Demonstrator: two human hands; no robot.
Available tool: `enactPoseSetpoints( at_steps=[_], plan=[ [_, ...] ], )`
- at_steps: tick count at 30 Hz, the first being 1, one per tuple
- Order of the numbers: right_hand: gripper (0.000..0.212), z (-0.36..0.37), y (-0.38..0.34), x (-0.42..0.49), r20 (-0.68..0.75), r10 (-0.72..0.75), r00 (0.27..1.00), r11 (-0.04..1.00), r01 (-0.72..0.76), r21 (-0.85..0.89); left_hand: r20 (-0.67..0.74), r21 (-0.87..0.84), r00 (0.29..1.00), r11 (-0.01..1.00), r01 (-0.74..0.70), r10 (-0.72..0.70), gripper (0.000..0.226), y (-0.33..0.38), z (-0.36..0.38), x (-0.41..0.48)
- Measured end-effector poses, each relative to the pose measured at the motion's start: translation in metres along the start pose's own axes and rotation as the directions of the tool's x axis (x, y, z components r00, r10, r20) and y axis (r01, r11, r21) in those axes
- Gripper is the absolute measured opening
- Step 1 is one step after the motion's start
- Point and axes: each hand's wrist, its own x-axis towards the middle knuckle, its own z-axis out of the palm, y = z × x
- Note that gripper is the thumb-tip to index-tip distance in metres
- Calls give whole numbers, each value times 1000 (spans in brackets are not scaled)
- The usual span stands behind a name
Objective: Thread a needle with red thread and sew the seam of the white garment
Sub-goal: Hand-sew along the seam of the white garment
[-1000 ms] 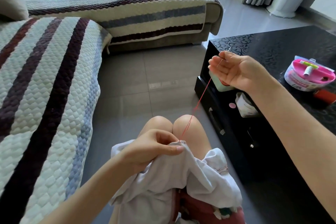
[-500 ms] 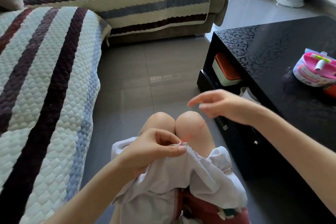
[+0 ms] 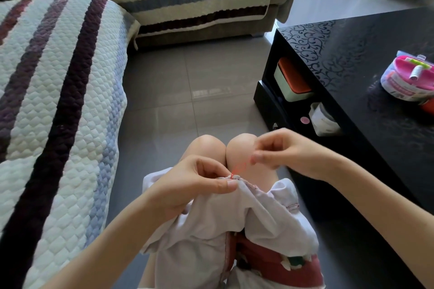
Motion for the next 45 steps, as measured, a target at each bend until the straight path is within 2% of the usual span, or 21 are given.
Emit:
enactPoseSetpoints(
  at_steps=[3,6,11,15,19,21,23,26,28,32,38,45],
  plan=[
    [14,-6,-12,2,-112,-56,992,990,69,120,0,30,1000,999,15,-15,13,3,2,-1],
    [17,-5,-30,8,-162,-102,981,976,130,174,-22,49,1000,999,9,-8,13,5,6,-3],
    [18,-4,-53,18,-243,-127,962,957,184,226,-58,51,998,999,14,-11,29,6,12,-3],
    [20,-5,-58,22,-358,-89,929,970,162,179,-54,34,998,999,13,-11,33,4,12,-6],
    [23,-4,-47,27,-514,5,858,975,111,194,-60,37,998,999,9,-6,31,3,10,-7],
    [19,2,-37,26,-555,13,831,990,66,122,-60,45,998,999,1,2,30,2,10,-7],
    [3,12,-26,20,-493,-6,870,999,25,32,-53,57,999,998,-4,7,28,1,9,-8],
    [24,24,-9,3,-278,-35,960,999,40,13,-48,85,999,996,-8,12,16,-3,6,-8],
    [15,32,-4,-7,-214,-150,965,989,147,-32,-48,77,999,997,-13,17,6,-6,3,-7],
    [9,43,7,-15,-182,-284,941,954,258,-156,-25,45,999,999,-22,23,4,-8,2,-5],
    [21,49,14,-19,-154,-207,966,977,195,-93,-9,14,999,999,-37,37,3,-10,3,-4],
    [16,53,13,-23,-167,-203,965,979,194,-63,-17,16,1000,1000,-20,20,3,-14,1,-3]
  ],
)
